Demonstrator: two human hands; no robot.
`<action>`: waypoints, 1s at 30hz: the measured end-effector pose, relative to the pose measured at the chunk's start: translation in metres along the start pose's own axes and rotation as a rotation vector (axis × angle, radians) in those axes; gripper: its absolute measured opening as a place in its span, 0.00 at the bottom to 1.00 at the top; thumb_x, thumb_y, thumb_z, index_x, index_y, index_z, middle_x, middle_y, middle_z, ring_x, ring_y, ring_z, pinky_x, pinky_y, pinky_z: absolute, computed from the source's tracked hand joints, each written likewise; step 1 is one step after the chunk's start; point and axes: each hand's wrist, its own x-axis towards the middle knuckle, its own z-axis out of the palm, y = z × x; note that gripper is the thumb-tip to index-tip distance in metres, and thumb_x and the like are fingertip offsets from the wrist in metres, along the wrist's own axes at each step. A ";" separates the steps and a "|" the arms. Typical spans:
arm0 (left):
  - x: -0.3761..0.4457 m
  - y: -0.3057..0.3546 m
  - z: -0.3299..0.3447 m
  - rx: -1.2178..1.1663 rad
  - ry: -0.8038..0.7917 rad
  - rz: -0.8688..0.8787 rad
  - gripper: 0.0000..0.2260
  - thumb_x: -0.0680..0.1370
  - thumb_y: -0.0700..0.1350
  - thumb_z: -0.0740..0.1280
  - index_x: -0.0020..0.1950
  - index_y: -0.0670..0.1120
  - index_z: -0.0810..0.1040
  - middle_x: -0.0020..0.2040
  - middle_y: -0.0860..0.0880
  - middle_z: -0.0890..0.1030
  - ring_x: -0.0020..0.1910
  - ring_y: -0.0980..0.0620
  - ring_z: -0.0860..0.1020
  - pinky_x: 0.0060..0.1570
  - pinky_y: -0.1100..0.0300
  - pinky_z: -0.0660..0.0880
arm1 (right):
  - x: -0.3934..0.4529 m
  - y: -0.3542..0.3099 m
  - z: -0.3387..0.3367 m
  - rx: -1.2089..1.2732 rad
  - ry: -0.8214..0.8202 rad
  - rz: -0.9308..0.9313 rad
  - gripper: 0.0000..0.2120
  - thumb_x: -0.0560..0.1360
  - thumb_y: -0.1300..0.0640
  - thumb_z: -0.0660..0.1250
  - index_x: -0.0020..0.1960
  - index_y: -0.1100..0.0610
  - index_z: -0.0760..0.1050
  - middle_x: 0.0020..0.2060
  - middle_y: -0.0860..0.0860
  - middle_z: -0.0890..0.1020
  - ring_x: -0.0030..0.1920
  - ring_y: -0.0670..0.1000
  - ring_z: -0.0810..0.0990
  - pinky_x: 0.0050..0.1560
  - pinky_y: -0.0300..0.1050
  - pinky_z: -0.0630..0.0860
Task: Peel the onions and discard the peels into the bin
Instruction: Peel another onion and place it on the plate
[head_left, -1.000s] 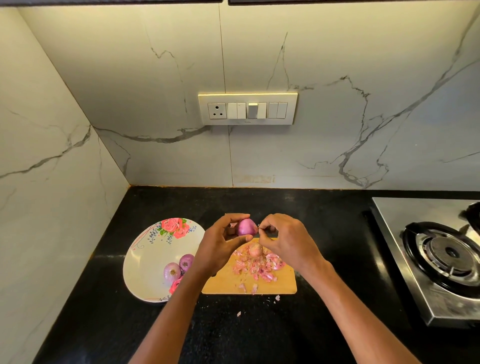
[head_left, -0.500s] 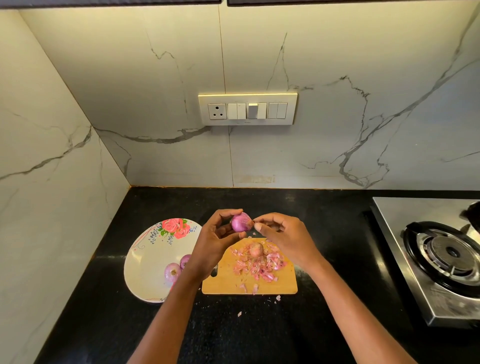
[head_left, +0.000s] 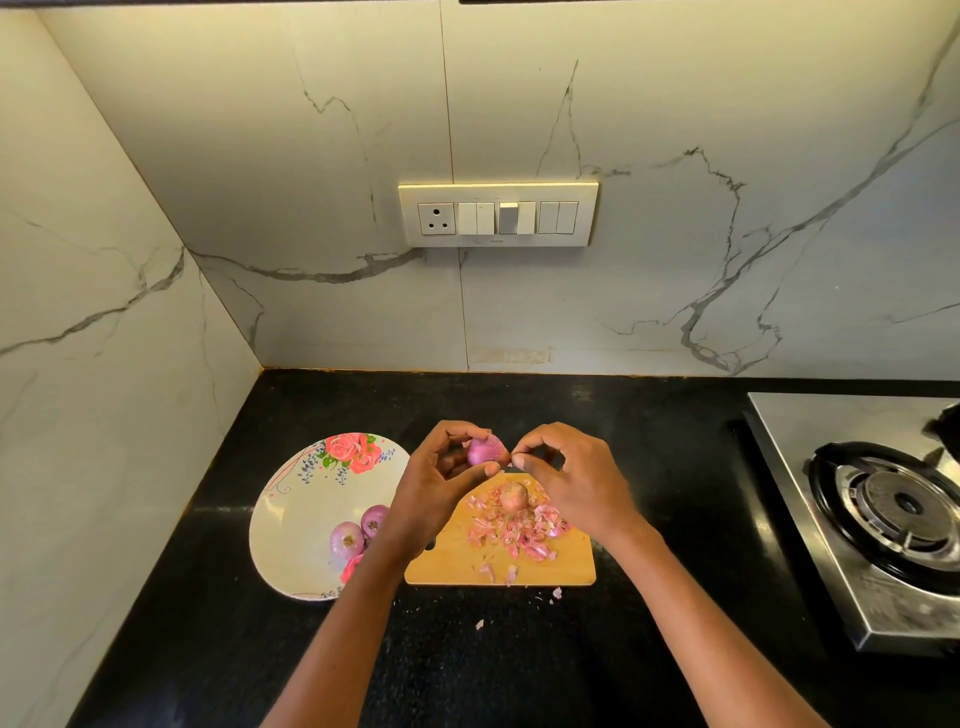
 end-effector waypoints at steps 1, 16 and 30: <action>0.000 0.001 0.000 -0.007 -0.007 0.009 0.18 0.75 0.39 0.75 0.63 0.48 0.76 0.62 0.52 0.80 0.62 0.52 0.81 0.60 0.56 0.80 | 0.000 -0.002 0.000 0.066 -0.002 0.054 0.02 0.77 0.54 0.73 0.47 0.47 0.82 0.44 0.37 0.82 0.50 0.39 0.79 0.46 0.27 0.74; 0.005 -0.002 0.007 -0.028 -0.040 -0.151 0.14 0.80 0.50 0.67 0.65 0.51 0.75 0.62 0.48 0.81 0.58 0.52 0.83 0.56 0.57 0.81 | -0.002 -0.008 0.007 0.220 0.046 0.163 0.04 0.80 0.54 0.70 0.48 0.45 0.80 0.44 0.38 0.82 0.50 0.38 0.79 0.47 0.28 0.74; 0.003 0.003 0.001 0.004 0.079 0.079 0.23 0.72 0.39 0.77 0.65 0.47 0.77 0.62 0.49 0.81 0.62 0.52 0.81 0.60 0.60 0.78 | 0.000 -0.017 0.007 0.686 -0.031 0.539 0.07 0.81 0.55 0.67 0.49 0.54 0.84 0.42 0.46 0.84 0.46 0.45 0.79 0.49 0.42 0.74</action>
